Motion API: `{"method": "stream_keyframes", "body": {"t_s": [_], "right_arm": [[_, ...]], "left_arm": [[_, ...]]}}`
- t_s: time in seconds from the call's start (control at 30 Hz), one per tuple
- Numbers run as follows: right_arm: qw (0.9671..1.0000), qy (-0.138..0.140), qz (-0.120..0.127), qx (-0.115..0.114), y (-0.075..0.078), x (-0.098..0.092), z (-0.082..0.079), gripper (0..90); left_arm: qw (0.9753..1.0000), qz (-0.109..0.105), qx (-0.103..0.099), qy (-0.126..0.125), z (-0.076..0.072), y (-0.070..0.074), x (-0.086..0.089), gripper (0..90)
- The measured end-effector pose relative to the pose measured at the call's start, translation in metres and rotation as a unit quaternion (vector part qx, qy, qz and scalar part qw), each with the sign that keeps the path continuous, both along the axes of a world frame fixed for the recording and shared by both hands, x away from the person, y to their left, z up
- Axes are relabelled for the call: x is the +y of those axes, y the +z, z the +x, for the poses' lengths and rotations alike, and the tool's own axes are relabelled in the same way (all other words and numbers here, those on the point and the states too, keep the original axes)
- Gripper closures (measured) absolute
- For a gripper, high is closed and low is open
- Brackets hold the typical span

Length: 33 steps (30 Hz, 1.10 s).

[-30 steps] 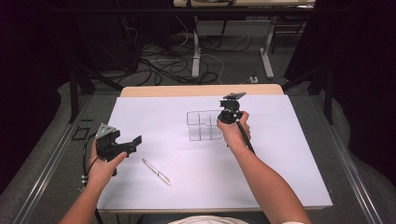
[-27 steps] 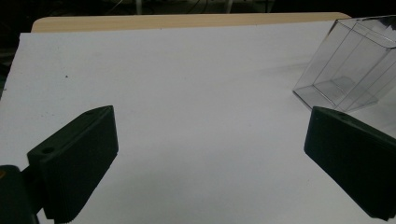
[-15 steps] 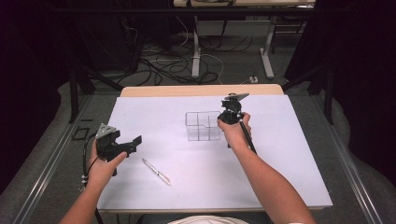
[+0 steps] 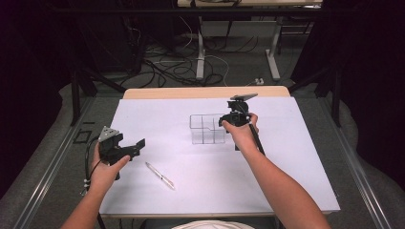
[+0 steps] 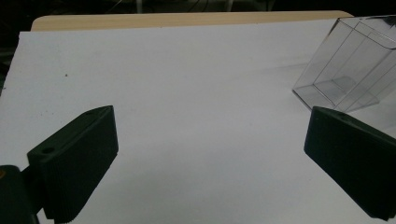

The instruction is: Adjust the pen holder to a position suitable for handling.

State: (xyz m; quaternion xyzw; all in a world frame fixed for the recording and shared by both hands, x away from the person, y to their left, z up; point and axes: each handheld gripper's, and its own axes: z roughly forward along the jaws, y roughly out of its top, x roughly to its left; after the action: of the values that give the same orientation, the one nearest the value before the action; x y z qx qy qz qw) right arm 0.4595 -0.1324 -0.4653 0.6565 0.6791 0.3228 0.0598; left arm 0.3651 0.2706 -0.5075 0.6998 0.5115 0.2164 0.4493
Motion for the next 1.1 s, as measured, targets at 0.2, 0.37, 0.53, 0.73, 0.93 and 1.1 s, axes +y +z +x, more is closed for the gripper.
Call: {"method": "stream_keyframes", "body": {"t_s": [0.2,0.37,0.53,0.73,0.93,1.1], "right_arm": [[0.9996,0.018,0.0,-0.022,0.007,-0.001,-0.003,50.3],[0.9979,0.045,-0.001,-0.047,0.012,-0.001,-0.008,39.5],[0.996,0.054,-0.011,-0.071,0.016,0.003,-0.016,30.3],[0.9889,0.086,-0.026,-0.118,0.019,0.007,-0.027,20.5],[0.9844,0.118,-0.029,-0.127,0.017,0.013,-0.037,15.5],[0.9801,0.136,-0.04,-0.139,0.015,0.024,-0.045,13.6]], "left_arm": [[1.0,-0.007,-0.001,0.0,0.0,0.0,0.002,2.8],[0.9999,-0.016,0.005,0.0,0.001,0.0,0.003,2.8],[0.9998,-0.014,0.012,-0.001,0.001,-0.001,0.004,2.8],[0.9999,-0.01,0.008,-0.001,0.001,-0.002,0.004,2.8],[1.0,-0.001,-0.002,0.002,0.001,-0.002,0.003,2.2],[0.9998,-0.013,-0.005,0.013,0.001,-0.002,0.007,0.2]]}}
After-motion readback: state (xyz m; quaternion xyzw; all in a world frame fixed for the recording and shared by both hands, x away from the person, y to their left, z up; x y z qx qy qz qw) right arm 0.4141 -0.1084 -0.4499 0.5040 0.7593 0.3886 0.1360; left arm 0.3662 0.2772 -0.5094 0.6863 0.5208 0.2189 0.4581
